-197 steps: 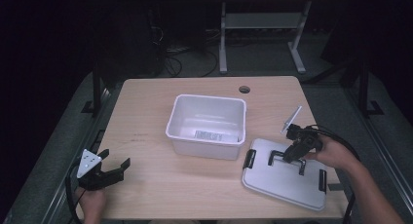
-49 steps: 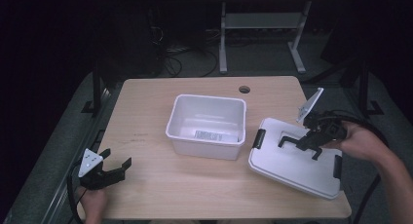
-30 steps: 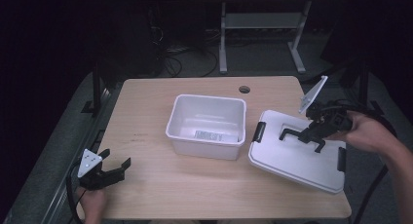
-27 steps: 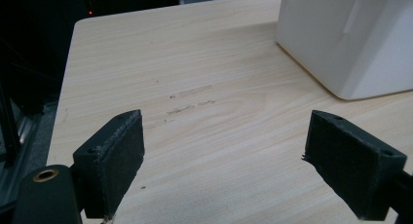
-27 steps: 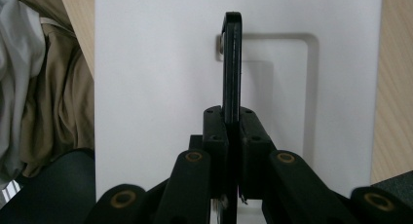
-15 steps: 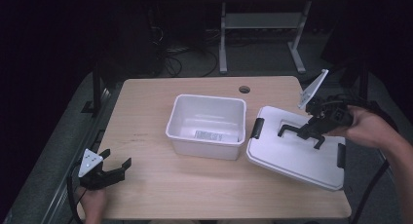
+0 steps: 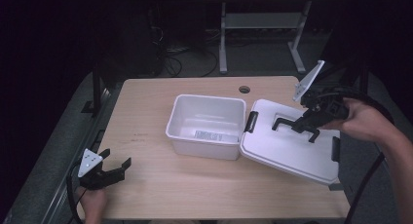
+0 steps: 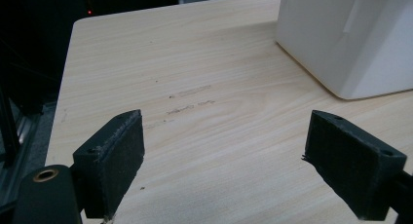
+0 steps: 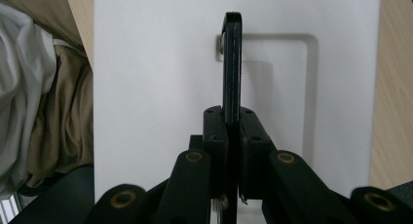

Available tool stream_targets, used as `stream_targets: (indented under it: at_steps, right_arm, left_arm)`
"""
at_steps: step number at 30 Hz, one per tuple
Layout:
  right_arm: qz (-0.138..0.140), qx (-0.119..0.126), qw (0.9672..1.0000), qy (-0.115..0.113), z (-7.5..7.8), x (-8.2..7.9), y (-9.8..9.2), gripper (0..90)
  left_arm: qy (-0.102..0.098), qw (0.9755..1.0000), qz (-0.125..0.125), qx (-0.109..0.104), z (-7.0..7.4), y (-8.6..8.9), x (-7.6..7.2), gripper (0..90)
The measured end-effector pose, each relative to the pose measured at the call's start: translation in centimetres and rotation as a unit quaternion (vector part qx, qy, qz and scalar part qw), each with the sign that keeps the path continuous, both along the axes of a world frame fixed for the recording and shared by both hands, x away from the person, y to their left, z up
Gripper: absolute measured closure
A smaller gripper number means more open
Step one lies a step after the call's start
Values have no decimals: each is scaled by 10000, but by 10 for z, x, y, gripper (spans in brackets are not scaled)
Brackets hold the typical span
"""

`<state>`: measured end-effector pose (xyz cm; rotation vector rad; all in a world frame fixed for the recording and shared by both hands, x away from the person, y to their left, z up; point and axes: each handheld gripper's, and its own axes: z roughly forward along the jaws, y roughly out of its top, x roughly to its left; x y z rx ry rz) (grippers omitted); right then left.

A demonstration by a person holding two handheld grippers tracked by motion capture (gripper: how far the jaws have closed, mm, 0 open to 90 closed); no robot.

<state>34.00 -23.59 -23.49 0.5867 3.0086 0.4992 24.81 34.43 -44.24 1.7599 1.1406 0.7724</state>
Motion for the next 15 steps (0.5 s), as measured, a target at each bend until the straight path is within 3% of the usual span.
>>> stream_targets:
  at_steps: [15]
  right_arm:
    - [183,46,9998,-91,12,10,28,840]
  left_arm:
    - [-1,10000,10,-7,0,2,-1,137]
